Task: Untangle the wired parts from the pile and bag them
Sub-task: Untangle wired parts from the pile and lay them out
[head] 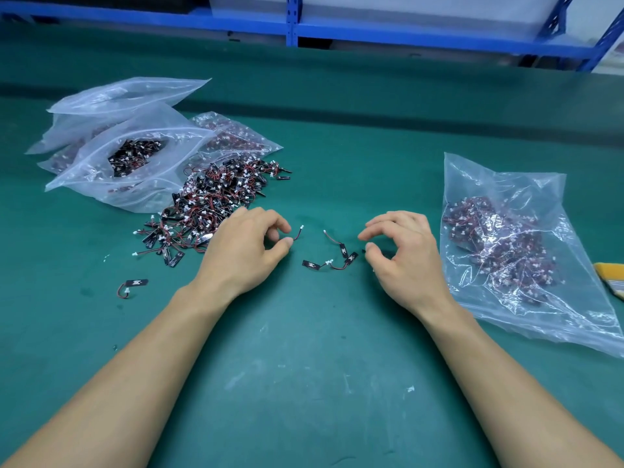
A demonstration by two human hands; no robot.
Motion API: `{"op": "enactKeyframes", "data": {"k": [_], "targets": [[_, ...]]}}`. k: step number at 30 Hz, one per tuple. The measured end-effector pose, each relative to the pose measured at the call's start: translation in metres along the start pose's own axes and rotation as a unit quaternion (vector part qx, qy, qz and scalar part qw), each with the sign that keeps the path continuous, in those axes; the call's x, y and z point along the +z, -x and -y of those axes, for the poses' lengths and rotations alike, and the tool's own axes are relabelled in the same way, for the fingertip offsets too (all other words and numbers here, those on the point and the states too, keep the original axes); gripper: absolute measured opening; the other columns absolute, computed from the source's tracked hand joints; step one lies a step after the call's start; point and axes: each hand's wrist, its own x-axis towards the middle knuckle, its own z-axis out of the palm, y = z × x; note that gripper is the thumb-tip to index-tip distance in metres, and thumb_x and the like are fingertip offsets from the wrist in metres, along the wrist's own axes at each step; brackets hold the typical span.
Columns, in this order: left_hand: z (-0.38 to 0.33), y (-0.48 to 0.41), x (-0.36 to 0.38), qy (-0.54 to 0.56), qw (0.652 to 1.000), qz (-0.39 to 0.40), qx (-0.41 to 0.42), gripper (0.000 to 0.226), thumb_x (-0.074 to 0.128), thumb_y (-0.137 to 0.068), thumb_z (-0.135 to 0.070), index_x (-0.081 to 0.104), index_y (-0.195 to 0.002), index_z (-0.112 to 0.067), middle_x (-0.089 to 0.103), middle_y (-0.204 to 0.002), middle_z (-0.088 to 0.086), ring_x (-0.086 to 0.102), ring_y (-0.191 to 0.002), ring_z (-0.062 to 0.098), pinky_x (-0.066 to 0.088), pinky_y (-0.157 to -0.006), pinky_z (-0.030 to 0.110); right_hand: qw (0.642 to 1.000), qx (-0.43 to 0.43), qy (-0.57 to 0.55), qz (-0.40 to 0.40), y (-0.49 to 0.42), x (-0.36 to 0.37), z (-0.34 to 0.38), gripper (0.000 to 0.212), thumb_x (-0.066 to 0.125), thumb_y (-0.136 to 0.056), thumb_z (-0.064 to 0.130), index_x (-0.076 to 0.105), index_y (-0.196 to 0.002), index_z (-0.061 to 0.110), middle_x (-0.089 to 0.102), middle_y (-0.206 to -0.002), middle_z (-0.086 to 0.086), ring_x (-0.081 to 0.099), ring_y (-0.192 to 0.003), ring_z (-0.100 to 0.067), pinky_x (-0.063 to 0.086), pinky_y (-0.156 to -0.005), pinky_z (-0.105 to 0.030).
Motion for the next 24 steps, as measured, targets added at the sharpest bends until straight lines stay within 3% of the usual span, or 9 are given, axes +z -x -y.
{"op": "enactKeyframes", "data": {"k": [3, 6, 12, 19, 24], "targets": [[-0.006, 0.001, -0.002, 0.023, 0.996, -0.001, 0.089, 0.008, 0.070, -0.089, -0.022, 0.069, -0.095, -0.028, 0.059, -0.081, -0.015, 0.046, -0.082, 0.015, 0.045, -0.079, 0.039, 1.000, 0.004, 0.006, 0.013, -0.001, -0.002, -0.003, 0.025, 0.065, -0.081, 0.001, 0.076, -0.092, 0.020, 0.066, -0.103, 0.011, 0.045, -0.111, -0.016, 0.039, -0.102, -0.048], [-0.014, 0.004, 0.002, 0.019, 0.987, 0.086, 0.138, 0.011, 0.069, -0.091, -0.029, 0.072, -0.101, -0.033, 0.058, -0.084, -0.016, 0.047, -0.084, 0.014, 0.044, -0.080, 0.037, 0.998, -0.026, 0.022, 0.052, -0.001, -0.001, -0.003, 0.022, 0.067, -0.085, 0.008, 0.078, -0.097, 0.023, 0.063, -0.105, 0.009, 0.043, -0.113, -0.017, 0.039, -0.103, -0.049], [-0.014, 0.004, 0.002, 0.002, 0.984, 0.112, 0.137, 0.012, 0.072, -0.088, -0.039, 0.074, -0.100, -0.039, 0.059, -0.088, -0.017, 0.042, -0.086, 0.008, 0.045, -0.083, 0.039, 0.988, -0.091, 0.076, 0.098, 0.003, 0.003, 0.000, 0.014, 0.071, -0.083, 0.039, 0.079, -0.089, 0.030, 0.055, -0.089, 0.013, 0.043, -0.102, -0.019, 0.034, -0.101, -0.042], [-0.015, 0.004, 0.002, -0.012, 0.987, 0.097, 0.131, 0.010, 0.072, -0.088, -0.039, 0.077, -0.097, -0.036, 0.062, -0.094, -0.016, 0.044, -0.085, 0.011, 0.044, -0.083, 0.039, 0.984, -0.099, 0.092, 0.117, 0.003, -0.001, -0.003, 0.007, 0.076, -0.082, 0.036, 0.080, -0.088, 0.033, 0.063, -0.081, 0.017, 0.040, -0.095, -0.014, 0.030, -0.109, -0.056], [-0.016, 0.004, 0.004, -0.006, 0.986, 0.095, 0.140, 0.010, 0.072, -0.089, -0.030, 0.077, -0.097, -0.033, 0.064, -0.097, -0.016, 0.046, -0.084, 0.013, 0.045, -0.082, 0.040, 0.985, -0.095, 0.102, 0.105, 0.002, -0.006, -0.006, 0.006, 0.078, -0.082, 0.035, 0.079, -0.082, 0.030, 0.065, -0.080, 0.016, 0.043, -0.094, -0.016, 0.031, -0.109, -0.056]]}}
